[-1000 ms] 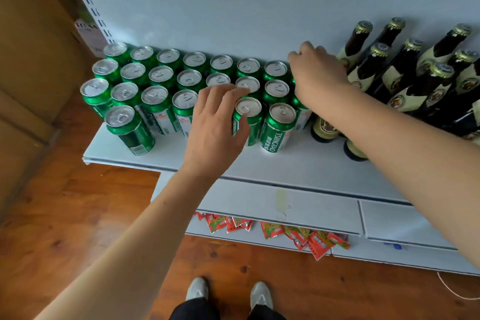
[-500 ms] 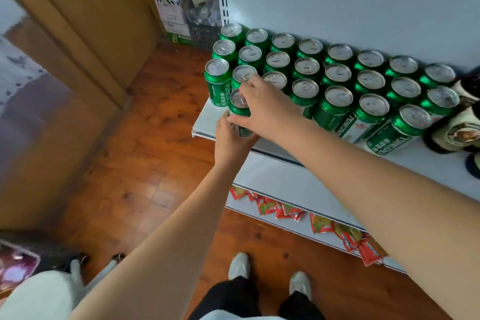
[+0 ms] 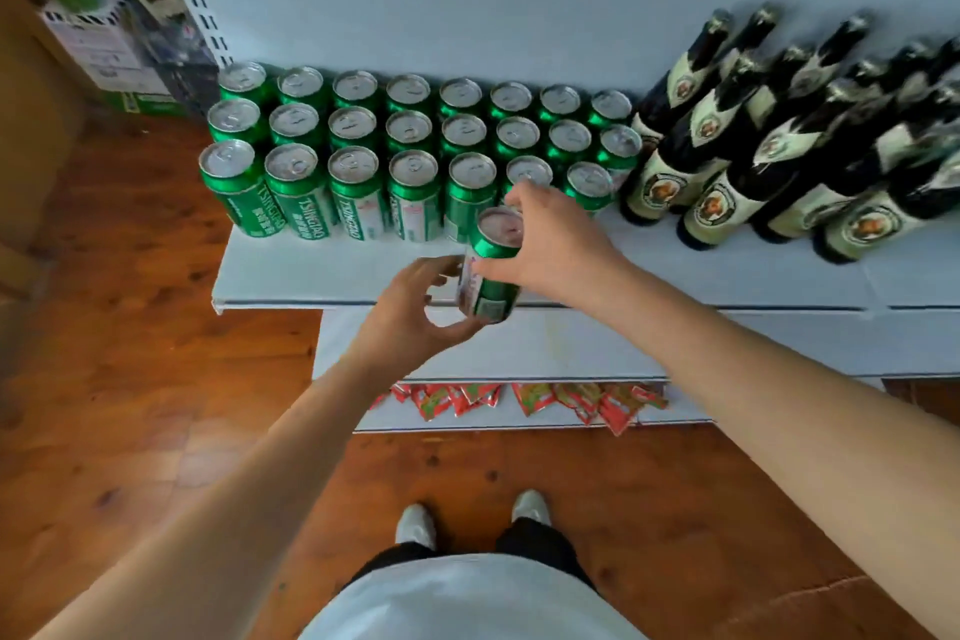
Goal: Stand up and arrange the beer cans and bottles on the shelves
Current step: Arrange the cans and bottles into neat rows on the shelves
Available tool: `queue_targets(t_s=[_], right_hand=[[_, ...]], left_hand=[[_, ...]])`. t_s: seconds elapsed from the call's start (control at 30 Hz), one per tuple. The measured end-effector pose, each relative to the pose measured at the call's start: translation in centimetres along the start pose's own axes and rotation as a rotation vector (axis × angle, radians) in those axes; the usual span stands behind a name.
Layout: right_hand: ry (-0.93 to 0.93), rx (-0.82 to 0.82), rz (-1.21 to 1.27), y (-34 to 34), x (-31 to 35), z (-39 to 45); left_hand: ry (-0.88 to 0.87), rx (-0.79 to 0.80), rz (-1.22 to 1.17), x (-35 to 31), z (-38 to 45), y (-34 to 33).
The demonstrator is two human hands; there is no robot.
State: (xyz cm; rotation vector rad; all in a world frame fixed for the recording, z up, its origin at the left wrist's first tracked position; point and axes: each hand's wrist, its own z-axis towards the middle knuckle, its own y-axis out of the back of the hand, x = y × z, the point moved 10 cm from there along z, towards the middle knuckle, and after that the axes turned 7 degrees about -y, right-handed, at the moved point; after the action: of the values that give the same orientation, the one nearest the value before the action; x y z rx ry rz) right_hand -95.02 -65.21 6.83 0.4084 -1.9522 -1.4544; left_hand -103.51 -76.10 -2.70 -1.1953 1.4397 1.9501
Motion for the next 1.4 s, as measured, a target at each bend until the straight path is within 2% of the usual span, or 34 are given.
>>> queue_targets(t_s=[0.07, 0.2, 0.3, 0.4, 0.47, 0.57, 0.77, 0.9, 1.0, 1.13, 1.27, 1.4], right_hand=[[-0.179, 0.008, -0.036, 2.5, -6.5, -0.6], [-0.398, -0.094, -0.059, 5.8, -15.5, -0.3], [-0.368, -0.175, -0.024, 5.7, -17.9, 1.7], [-0.286, -0.199, 0.011, 4.4, -17.5, 4.1], [-0.238, -0.242, -0.052, 3.9, -17.0, 5.2], [-0.182, -0.296, -0.199, 3.6, -16.7, 6.2], [-0.097, -0.353, -0.225, 3.4, -16.9, 6.6], [-0.116, -0.36, -0.278, 3.3, -16.6, 5.7], [-0.185, -0.478, -0.102, 4.8, -17.5, 2.7], [-0.372, -0.706, 0.18, 6.9, -22.2, -3.4], [-0.501, -0.637, 0.362, 6.9, -28.4, -3.8], [-0.478, -0.561, 0.468, 6.8, -31.7, -0.9]], left_hand=[[-0.101, 0.122, 0.141, -2.4, 1.7, -1.9], [-0.337, -0.066, 0.403, -8.7, 6.0, -2.9], [-0.405, -0.11, 0.593, -11.6, 9.7, -5.3], [-0.352, -0.026, 0.713, -11.2, 12.5, -7.5], [-0.33, 0.022, 0.743, -10.4, 13.2, -8.4], [-0.32, 0.014, 0.741, -9.9, 13.2, -8.5], [-0.306, 0.039, 0.75, -9.7, 12.6, -9.2], [-0.308, 0.099, 0.831, -9.8, 12.6, -9.7], [-0.284, 0.159, 0.855, -10.4, 13.1, -9.7], [-0.203, 0.109, 0.664, -13.4, 14.1, -9.6], [-0.132, 0.093, 0.474, -15.5, 15.6, -11.8], [-0.121, 0.05, 0.399, -16.7, 17.4, -14.3]])
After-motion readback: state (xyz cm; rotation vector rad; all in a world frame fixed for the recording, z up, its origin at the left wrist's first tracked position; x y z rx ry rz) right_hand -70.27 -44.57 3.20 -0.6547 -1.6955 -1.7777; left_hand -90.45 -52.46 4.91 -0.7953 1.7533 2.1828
